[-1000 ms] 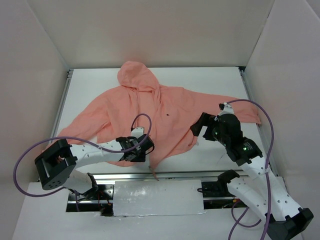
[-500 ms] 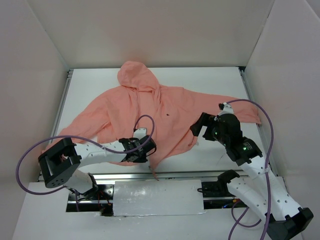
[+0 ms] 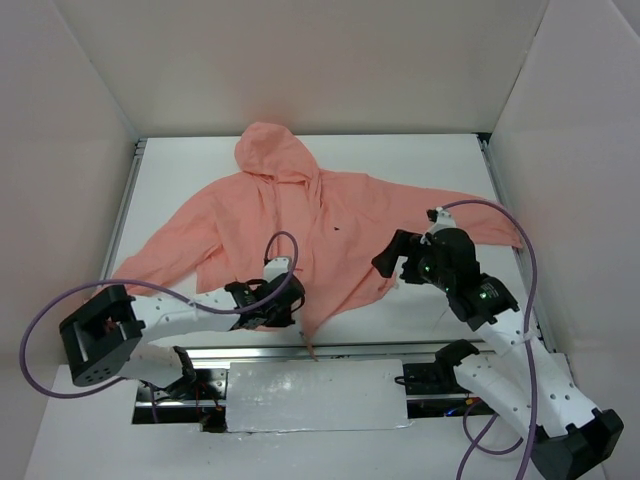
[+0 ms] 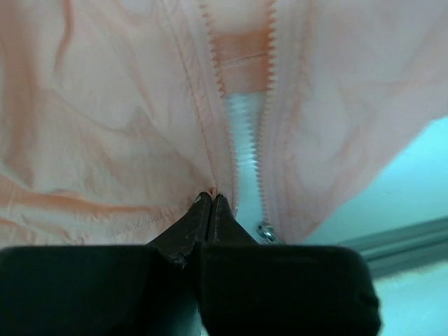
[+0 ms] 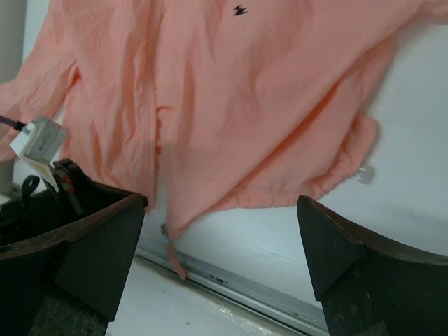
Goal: Zip up the jacket
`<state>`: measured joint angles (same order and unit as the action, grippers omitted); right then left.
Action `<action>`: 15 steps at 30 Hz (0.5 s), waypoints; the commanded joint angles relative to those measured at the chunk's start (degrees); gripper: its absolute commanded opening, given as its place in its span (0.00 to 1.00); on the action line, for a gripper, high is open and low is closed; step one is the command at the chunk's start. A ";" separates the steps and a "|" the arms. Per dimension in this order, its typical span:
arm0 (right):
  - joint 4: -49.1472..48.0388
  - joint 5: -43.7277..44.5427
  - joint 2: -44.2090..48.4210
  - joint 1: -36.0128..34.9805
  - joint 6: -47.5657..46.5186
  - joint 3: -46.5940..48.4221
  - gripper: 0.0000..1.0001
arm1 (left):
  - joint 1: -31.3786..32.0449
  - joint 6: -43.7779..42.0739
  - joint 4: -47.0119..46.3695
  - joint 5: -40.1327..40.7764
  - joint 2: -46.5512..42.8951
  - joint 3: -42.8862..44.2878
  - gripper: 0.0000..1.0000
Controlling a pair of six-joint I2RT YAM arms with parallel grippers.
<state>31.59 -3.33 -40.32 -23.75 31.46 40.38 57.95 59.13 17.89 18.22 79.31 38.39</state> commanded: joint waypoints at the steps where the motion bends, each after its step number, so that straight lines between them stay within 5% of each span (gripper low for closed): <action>1: -8.55 -13.04 -1.25 -0.33 -1.76 -1.79 0.96 | 0.23 1.51 -4.78 0.24 -8.34 -2.08 0.00; 6: -22.44 -26.10 -6.00 -1.91 1.75 -6.45 0.90 | -0.56 4.49 -11.02 3.14 -19.61 -8.67 0.00; 15: -39.49 -28.83 -19.79 -12.45 8.08 -6.90 0.85 | -1.88 6.52 -27.64 2.26 -38.08 -24.50 0.00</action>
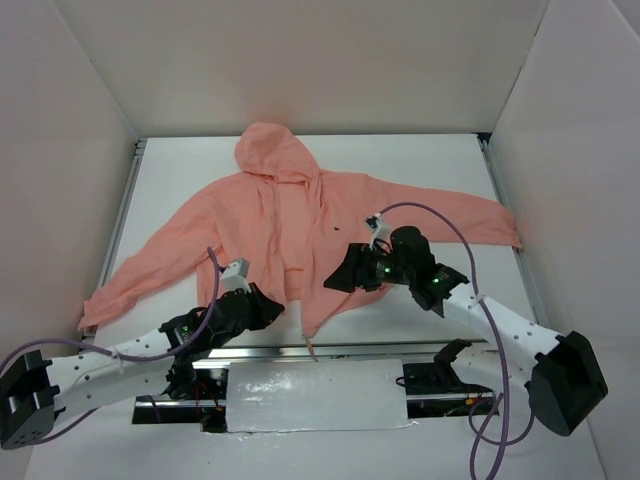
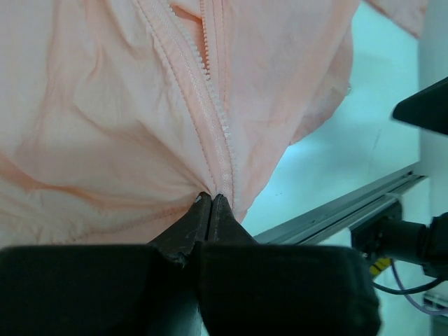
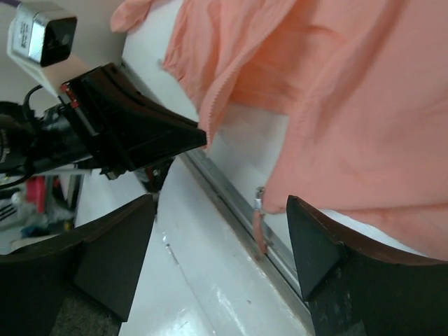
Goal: Zip up the jacket
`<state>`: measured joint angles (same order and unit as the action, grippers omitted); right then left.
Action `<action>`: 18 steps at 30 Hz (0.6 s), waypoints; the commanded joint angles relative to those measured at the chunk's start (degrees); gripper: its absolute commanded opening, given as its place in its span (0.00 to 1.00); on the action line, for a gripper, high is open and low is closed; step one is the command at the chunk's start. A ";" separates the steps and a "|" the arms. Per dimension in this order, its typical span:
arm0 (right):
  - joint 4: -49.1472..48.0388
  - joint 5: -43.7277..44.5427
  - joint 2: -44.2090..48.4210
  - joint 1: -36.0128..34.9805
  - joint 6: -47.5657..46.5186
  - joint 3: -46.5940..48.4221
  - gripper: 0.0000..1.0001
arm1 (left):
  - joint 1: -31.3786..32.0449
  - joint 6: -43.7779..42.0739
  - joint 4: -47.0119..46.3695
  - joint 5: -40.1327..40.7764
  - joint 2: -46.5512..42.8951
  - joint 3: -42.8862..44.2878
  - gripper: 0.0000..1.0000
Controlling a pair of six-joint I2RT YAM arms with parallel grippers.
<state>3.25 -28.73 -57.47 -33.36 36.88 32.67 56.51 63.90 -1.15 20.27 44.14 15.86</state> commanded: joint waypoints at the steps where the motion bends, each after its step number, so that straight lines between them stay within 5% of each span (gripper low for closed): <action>1: -12.29 -3.35 -5.17 -3.80 3.45 1.43 0.82 | -0.44 1.84 -9.04 0.21 -4.57 -3.10 0.00; 13: -24.33 -2.38 -22.58 -13.04 6.53 6.44 0.49 | -0.96 0.70 -14.76 -2.51 -7.23 -6.28 0.00; 18: -24.78 -2.21 -26.45 -13.57 6.45 8.55 0.47 | -0.88 0.44 -15.20 -3.05 -7.93 -6.63 0.00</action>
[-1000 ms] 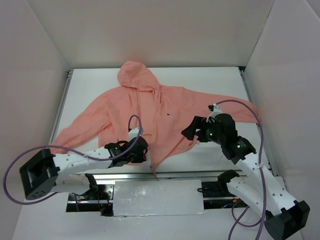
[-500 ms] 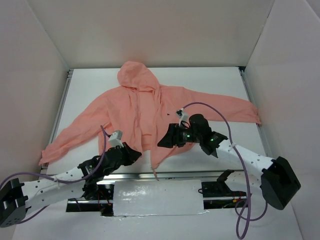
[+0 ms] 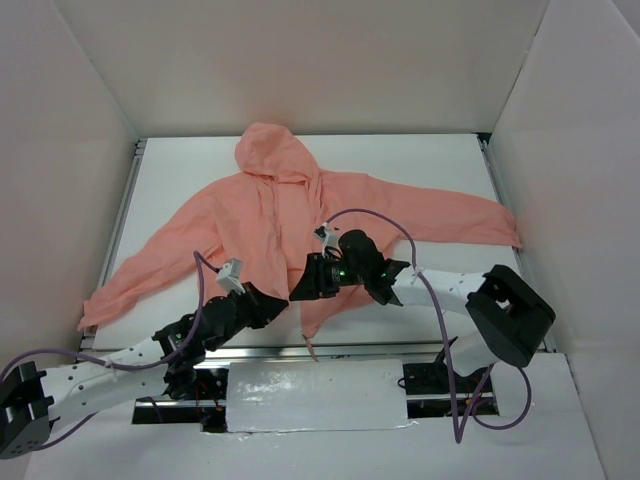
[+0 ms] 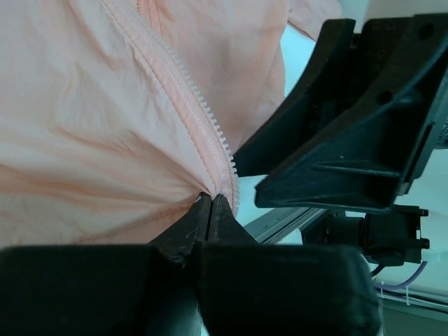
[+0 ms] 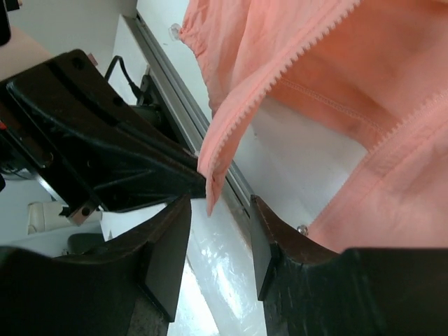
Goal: Zip up the jacket
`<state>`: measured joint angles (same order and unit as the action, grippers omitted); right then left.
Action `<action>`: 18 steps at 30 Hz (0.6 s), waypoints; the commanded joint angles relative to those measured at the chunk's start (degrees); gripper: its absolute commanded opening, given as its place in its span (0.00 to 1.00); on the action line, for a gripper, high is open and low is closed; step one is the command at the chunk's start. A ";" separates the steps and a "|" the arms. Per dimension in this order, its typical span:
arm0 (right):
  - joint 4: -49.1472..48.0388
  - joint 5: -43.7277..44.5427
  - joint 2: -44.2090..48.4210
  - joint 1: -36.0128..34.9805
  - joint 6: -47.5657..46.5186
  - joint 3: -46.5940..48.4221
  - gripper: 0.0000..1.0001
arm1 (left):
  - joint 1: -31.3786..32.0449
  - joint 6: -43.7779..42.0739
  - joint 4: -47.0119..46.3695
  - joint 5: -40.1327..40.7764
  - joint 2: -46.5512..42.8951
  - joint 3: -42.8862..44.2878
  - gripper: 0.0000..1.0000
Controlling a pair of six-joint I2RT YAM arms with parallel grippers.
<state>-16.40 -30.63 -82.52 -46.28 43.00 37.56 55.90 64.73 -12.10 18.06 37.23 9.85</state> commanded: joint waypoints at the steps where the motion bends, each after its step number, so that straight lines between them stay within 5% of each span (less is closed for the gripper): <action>1: -5.22 -0.39 -1.94 -0.91 0.33 3.75 0.46 | -0.26 -0.57 -4.25 -0.84 -1.20 -0.62 0.00; 8: -6.36 -1.71 -4.93 -1.70 0.59 5.33 0.36 | -0.35 -0.66 -4.25 -1.10 -0.85 -0.62 0.00; 13: -5.14 -1.45 -5.98 -1.88 0.15 6.03 0.04 | -0.35 -1.01 -4.95 -1.54 -0.58 -0.88 0.00; 15: -4.25 -0.84 -5.55 -1.88 -0.81 6.03 0.00 | -0.35 -1.01 -4.43 -1.72 -0.85 -0.79 0.00; 18: -3.99 -1.18 -4.50 -1.79 -2.13 5.42 0.00 | -0.44 -1.71 -3.73 -2.07 -1.37 -0.88 0.14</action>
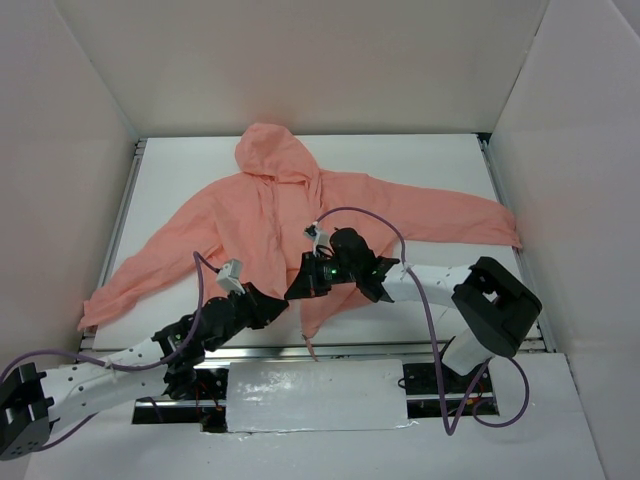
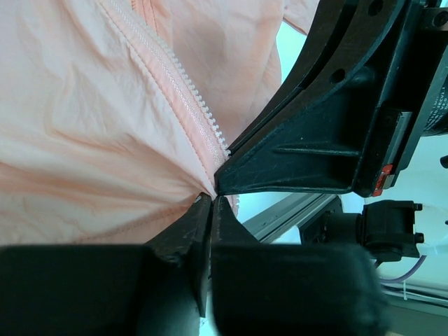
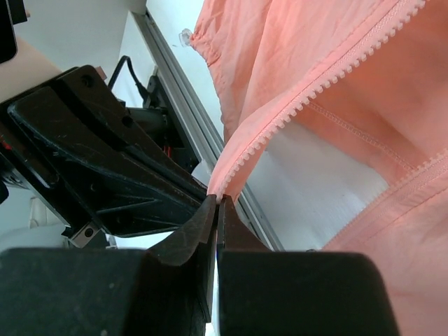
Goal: Zip up the jacket
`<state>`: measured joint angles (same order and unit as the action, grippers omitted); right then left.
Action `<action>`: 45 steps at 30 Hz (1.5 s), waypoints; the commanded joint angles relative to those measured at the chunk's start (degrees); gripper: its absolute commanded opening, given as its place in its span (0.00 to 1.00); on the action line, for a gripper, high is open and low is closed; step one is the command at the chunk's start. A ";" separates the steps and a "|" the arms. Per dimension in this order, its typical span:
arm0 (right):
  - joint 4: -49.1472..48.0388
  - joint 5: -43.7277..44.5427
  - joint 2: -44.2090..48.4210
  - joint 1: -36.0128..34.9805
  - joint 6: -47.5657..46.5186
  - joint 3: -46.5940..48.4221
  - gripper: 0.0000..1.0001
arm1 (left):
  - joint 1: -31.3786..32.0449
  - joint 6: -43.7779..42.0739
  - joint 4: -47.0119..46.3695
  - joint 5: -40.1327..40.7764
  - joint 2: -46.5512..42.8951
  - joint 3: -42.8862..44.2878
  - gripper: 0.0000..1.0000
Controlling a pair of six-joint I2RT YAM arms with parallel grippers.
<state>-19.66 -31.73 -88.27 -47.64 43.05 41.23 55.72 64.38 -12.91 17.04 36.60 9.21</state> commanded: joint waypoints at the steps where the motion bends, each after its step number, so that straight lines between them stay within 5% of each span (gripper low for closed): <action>1: -1.08 -0.61 1.43 -0.44 -2.53 1.57 0.00 | -0.18 -1.54 -2.91 -1.30 -0.91 -0.33 0.17; 9: -8.90 -7.29 2.22 0.53 -2.88 -1.59 0.00 | -0.18 -1.98 -5.90 -3.85 -3.99 -3.85 0.34; 21: -15.49 -18.01 -1.73 4.66 0.89 -2.38 0.00 | -0.18 -4.52 -9.85 -7.54 -7.16 -6.57 0.38; 23: -16.29 -18.98 -2.61 4.83 0.99 -2.21 0.00 | -0.27 -4.70 -10.56 -7.72 -7.16 -7.01 0.35; 26: -15.67 -19.43 -2.61 4.83 0.37 -2.38 0.11 | -0.18 -5.05 -10.39 -7.81 -6.72 -6.84 0.14; 35: -14.27 -20.57 -2.43 4.83 -0.95 -2.47 0.45 | -0.18 -5.49 -8.80 -6.23 -6.54 -5.96 0.00; 41: -14.79 -20.75 -2.87 4.75 -1.04 -3.53 0.42 | -0.26 -5.75 -7.84 -5.79 -8.38 -6.05 0.00; 45: -13.92 -20.13 -3.31 4.75 -1.47 -3.35 0.29 | -0.27 -6.19 -7.31 -5.70 -9.26 -5.87 0.00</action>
<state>-30.89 -51.37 -90.78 -42.87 42.57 37.91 55.61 59.88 -18.98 10.68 28.25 2.61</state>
